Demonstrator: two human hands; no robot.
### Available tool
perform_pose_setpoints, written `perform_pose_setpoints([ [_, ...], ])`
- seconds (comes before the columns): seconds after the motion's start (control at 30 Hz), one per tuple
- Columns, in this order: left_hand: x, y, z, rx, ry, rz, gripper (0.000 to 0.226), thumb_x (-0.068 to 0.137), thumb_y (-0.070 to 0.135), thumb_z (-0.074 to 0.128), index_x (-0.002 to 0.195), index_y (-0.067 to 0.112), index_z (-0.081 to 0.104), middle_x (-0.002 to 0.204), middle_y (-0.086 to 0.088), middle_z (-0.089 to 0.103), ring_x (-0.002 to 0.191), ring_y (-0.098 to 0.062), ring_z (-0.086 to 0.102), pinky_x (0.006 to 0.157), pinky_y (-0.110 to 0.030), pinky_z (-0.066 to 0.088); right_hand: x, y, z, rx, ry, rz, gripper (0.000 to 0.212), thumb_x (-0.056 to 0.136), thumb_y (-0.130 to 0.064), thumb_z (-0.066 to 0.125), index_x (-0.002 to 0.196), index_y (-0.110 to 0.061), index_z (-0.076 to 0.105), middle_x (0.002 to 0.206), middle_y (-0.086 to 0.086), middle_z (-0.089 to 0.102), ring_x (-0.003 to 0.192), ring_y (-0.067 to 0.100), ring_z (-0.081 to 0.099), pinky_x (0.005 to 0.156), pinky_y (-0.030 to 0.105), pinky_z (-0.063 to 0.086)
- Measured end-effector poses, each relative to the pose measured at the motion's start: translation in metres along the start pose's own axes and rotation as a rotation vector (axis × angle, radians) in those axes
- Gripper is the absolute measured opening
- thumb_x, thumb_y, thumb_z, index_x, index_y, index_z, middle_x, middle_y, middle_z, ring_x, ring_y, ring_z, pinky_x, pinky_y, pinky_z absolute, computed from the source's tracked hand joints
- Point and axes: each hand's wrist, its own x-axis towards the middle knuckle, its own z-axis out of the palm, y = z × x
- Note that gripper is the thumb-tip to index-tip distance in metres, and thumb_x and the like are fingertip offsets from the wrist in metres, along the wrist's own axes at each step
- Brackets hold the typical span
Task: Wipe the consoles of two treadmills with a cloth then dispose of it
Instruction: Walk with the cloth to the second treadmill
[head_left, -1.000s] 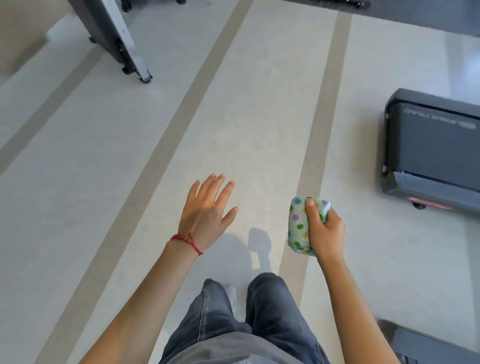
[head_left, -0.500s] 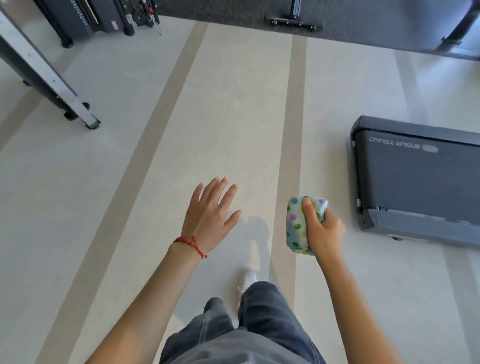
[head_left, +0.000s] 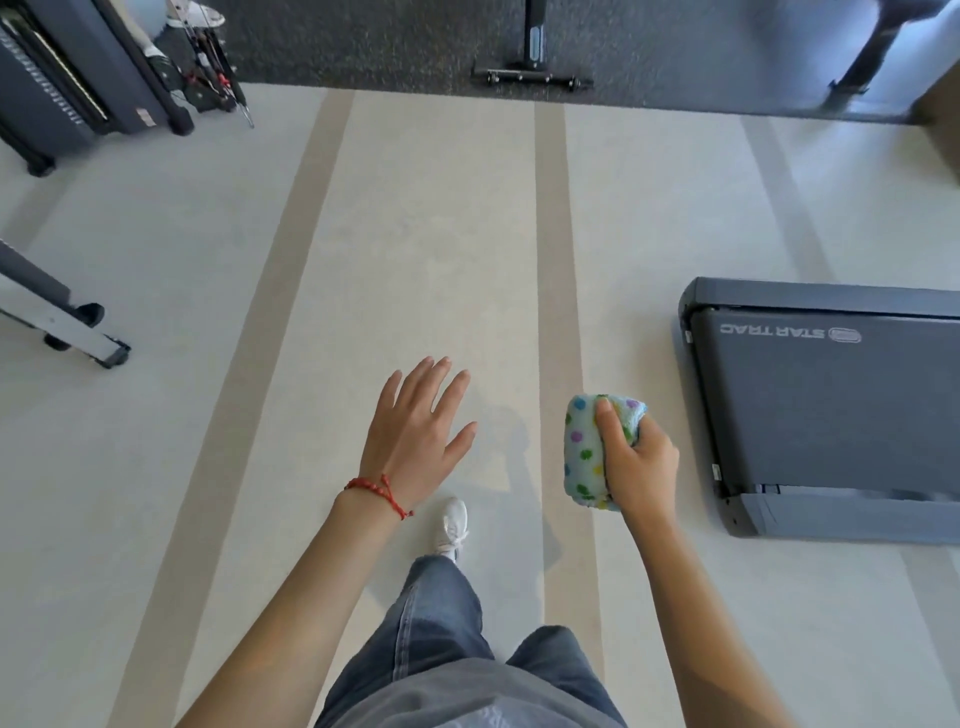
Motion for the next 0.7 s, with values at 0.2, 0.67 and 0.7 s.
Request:
perform_pose_setpoints([
  [0.2,0.102,-0.045,0.023,-0.031,-0.025,0.112,0.049,0.087,0.036,0.042,0.118,0.004,0.062,0.122,-0.017,0.059,0.115,-0.033,0.054,0.093,-0.049,0.046,0.072,-0.043,0.032,0.033,0.086,0.060,0.037,0.087,-0.037,0.058,0.064,-0.010,0.048,0.059,-0.001,0.051,0.053,0.010,0.049,0.038,0.008,0.037],
  [0.67,0.292,-0.020,0.096,-0.113,-0.020,0.294,0.049,0.087,0.037,0.043,0.118,0.004,0.062,0.122,-0.017,0.059,0.115,-0.032,0.053,0.093,-0.048,0.046,0.232,-0.066,0.017,0.060,0.257,0.136,0.035,0.086,-0.038,0.059,0.073,-0.005,0.058,0.064,-0.001,0.057,0.060,0.012,0.055,0.054,0.025,0.046],
  [0.7,0.307,-0.013,0.102,-0.111,-0.022,0.306,0.049,0.087,0.037,0.043,0.118,0.004,0.062,0.122,-0.017,0.059,0.115,-0.032,0.053,0.093,-0.048,0.046,0.246,-0.066,0.012,0.062,0.267,0.138,0.033,0.086,-0.038,0.059,0.073,-0.007,0.058,0.065,-0.002,0.058,0.061,0.012,0.056,0.057,0.026,0.047],
])
